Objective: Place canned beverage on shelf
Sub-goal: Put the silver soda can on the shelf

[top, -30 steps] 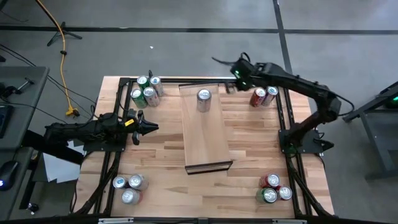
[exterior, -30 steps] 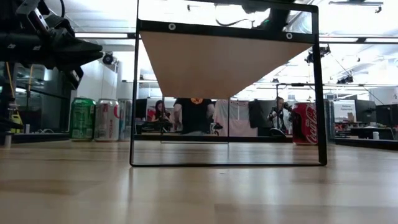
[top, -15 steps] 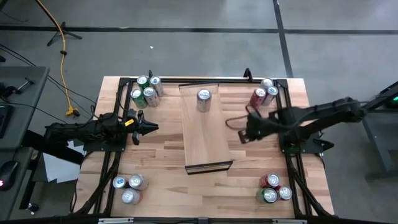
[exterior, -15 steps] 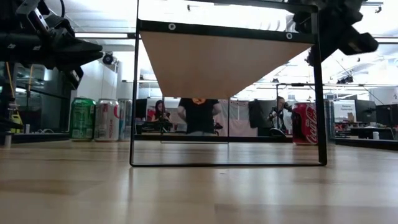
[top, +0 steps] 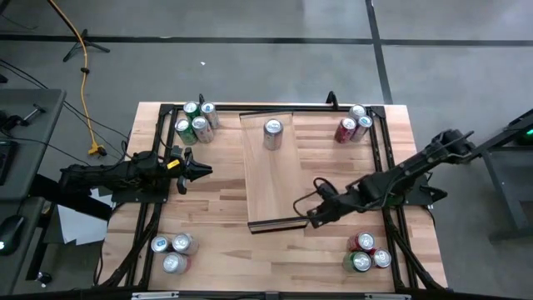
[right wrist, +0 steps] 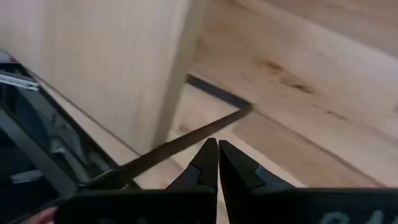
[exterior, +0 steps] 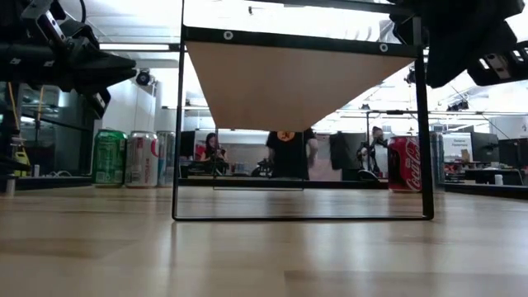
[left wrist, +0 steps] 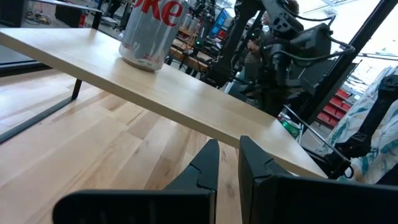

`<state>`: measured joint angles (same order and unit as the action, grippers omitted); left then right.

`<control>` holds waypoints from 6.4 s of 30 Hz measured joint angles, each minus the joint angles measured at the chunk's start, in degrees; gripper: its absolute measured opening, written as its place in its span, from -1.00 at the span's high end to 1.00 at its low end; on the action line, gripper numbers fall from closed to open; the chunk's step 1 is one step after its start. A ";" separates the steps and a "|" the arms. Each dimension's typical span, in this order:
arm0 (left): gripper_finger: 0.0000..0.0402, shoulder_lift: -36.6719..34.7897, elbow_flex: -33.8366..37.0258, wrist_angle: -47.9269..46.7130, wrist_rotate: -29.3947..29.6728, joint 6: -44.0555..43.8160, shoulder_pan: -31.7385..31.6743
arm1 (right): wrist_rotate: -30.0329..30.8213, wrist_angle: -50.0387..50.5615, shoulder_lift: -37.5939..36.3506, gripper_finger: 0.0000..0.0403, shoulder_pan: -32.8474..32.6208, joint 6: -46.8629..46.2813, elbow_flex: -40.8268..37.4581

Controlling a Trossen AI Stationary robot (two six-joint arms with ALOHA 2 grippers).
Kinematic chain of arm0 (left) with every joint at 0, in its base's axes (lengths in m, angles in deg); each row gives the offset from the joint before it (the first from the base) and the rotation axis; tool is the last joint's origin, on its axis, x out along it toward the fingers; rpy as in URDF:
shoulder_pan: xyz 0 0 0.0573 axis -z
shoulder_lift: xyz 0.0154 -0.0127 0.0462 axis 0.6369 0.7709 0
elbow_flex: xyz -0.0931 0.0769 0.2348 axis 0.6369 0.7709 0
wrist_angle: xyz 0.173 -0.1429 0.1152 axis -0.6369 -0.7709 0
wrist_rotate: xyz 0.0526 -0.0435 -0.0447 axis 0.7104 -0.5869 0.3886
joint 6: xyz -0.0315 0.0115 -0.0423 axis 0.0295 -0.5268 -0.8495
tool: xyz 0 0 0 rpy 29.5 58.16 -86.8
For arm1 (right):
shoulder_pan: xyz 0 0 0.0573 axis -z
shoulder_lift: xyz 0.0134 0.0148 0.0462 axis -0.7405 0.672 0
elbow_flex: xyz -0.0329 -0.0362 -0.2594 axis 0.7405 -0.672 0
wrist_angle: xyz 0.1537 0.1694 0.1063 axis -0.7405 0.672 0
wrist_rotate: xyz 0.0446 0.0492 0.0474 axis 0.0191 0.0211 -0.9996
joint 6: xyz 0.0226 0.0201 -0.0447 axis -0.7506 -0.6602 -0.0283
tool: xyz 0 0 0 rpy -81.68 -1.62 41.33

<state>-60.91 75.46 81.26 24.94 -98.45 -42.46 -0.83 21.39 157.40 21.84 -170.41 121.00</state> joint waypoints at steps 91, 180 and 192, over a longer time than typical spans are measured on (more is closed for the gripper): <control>0.10 33.38 -48.76 -23.10 7.21 13.06 0.72 | 19.53 -2.68 8.03 -0.22 22.00 69.61 22.20; 0.11 43.87 -48.78 -16.90 18.27 16.08 0.68 | 13.94 -27.62 16.34 1.00 38.35 83.49 20.96; 0.11 43.89 -48.78 -17.00 19.56 16.08 0.68 | 10.61 -32.30 20.28 1.00 38.76 80.90 20.96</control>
<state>-17.02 26.68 64.26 44.51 -82.37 -41.78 9.78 -10.91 177.68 60.60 -89.51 141.96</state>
